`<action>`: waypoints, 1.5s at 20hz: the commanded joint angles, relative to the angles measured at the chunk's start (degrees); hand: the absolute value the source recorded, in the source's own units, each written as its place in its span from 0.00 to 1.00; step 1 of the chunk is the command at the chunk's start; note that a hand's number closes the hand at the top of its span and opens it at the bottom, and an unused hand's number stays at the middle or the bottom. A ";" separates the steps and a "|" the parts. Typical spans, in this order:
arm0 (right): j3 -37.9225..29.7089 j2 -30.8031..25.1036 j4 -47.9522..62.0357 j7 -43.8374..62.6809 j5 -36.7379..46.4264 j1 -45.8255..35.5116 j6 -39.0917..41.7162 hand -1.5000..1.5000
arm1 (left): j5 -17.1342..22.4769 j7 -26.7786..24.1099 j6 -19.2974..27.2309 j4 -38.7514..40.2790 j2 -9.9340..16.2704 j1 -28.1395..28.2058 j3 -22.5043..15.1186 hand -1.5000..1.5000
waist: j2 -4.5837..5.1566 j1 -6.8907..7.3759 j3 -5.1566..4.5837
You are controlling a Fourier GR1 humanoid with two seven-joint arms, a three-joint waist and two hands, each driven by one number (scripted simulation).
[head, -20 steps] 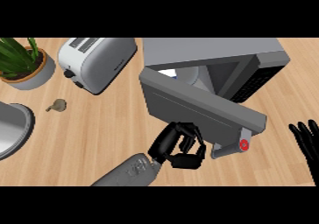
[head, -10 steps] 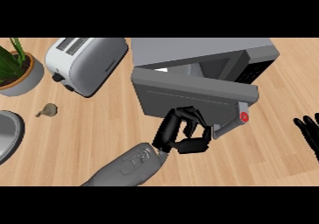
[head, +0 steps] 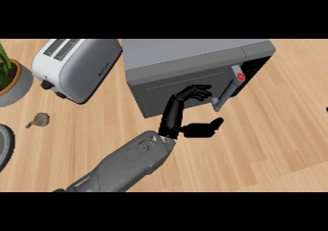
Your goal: Pick up the milk, place it into the microwave and close the microwave
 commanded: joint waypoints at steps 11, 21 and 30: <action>-7.69 -8.50 -1.73 -0.95 9.94 -9.08 -5.00 1.00 | 10.07 -3.60 6.49 0.62 0.00 -3.45 4.14 0.00 | 1.43 -0.92 -0.02; -7.40 -9.27 0.60 -0.56 11.24 -12.68 -6.15 1.00 | 13.82 -5.71 6.45 2.06 0.00 -5.64 3.39 0.00 | 2.18 -0.63 0.15; -3.47 -2.50 6.76 1.25 0.18 -13.72 -3.36 0.00 | 15.63 -9.45 5.00 2.03 0.00 -4.41 1.60 0.00 | 3.14 0.53 0.53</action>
